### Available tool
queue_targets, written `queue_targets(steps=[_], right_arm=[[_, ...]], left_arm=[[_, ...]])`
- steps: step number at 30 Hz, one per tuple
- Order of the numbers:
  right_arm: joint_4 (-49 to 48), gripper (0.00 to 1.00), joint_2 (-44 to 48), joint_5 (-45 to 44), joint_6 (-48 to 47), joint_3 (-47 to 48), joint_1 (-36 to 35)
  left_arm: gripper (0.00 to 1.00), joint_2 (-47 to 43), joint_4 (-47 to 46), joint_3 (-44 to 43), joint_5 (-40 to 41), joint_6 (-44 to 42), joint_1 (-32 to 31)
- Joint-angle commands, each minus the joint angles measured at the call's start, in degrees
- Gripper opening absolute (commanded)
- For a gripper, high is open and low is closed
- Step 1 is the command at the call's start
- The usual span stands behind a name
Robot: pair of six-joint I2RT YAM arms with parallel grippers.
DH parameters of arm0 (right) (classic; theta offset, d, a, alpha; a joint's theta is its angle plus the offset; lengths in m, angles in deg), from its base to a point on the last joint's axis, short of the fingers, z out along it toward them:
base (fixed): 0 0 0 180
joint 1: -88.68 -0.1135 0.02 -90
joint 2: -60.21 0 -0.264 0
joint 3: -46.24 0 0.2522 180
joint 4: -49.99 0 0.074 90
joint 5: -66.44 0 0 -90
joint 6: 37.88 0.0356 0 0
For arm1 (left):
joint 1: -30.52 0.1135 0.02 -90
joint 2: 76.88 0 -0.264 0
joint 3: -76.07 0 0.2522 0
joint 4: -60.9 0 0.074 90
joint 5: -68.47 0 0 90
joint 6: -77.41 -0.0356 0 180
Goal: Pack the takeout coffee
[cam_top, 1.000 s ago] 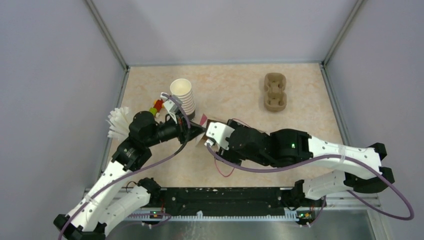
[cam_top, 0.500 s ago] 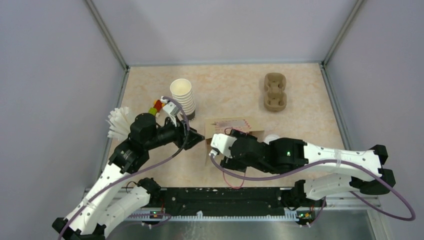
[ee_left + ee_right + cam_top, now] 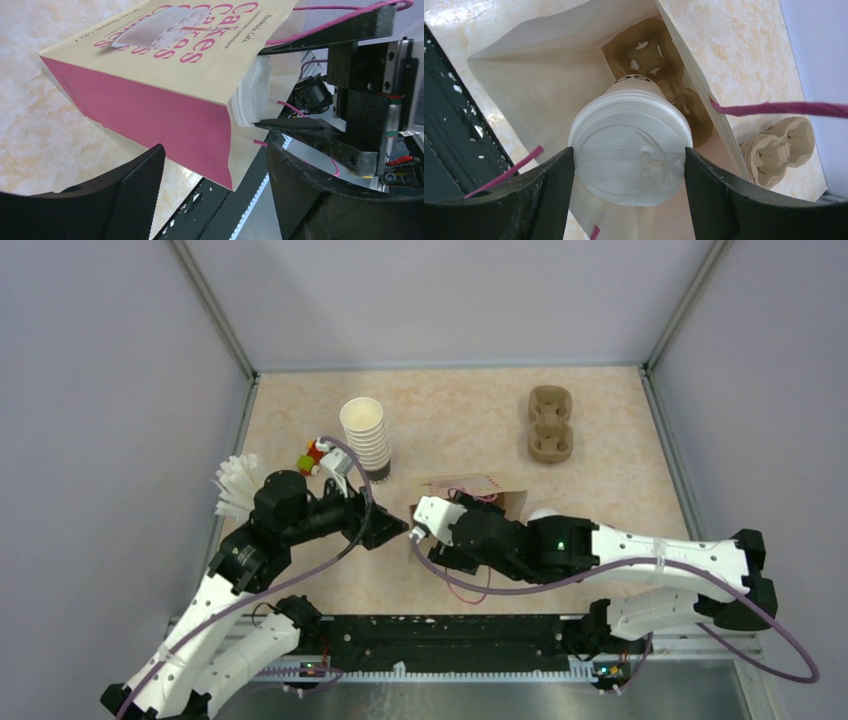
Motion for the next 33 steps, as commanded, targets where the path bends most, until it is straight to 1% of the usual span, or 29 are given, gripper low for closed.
queue_targets(steps=[1,3,6,10,12,15,17,22,26,30,31,33], right_arm=[[-5.68,0.52,-1.89,-0.52,-0.62,0.75,1.61],[-6.49,0.52,-3.01,-0.16,-0.54,1.04,2.16],[-8.25,0.52,-4.68,0.74,-0.51,1.13,2.96],[-10.14,0.52,-6.46,0.69,-0.19,1.59,3.62],[-10.54,0.52,-6.86,0.32,0.18,1.98,3.94],[-11.17,0.51,-7.71,-0.44,0.58,2.18,4.23],[-11.55,0.51,-8.20,-0.75,0.98,2.12,4.28],[-12.56,0.51,-8.30,-1.99,1.97,1.19,4.39],[-12.88,0.51,-7.47,-2.01,2.03,0.28,4.57],[-12.59,0.51,-6.82,-0.73,1.15,-0.26,5.35],[-12.46,0.51,-6.50,-0.10,0.54,-0.44,5.51],[-11.95,0.51,-5.50,0.91,-1.05,-1.04,5.82]], left_arm=[[0.80,-0.43,-2.38,-0.69,-0.30,0.87,-0.11],[0.80,-0.62,-2.59,-0.04,1.42,0.67,-0.11],[0.76,-0.22,-4.96,1.81,2.91,0.46,-0.04],[0.71,2.22,-6.80,1.88,2.26,0.04,-0.11],[0.71,2.97,-6.83,1.42,2.32,-0.66,-0.11],[0.74,3.61,-6.66,1.13,2.64,-1.05,-0.11],[0.73,3.81,-6.62,1.12,2.72,-0.91,-0.14],[0.64,2.66,-6.49,2.64,4.17,0.26,-0.20],[0.56,4.04,-7.10,3.81,3.53,1.01,-0.27],[0.54,5.09,-8.30,4.53,2.43,1.54,-0.42],[0.52,5.13,-8.80,4.87,2.29,1.59,-0.55],[0.38,5.27,-9.21,5.16,2.50,0.77,-0.70]])
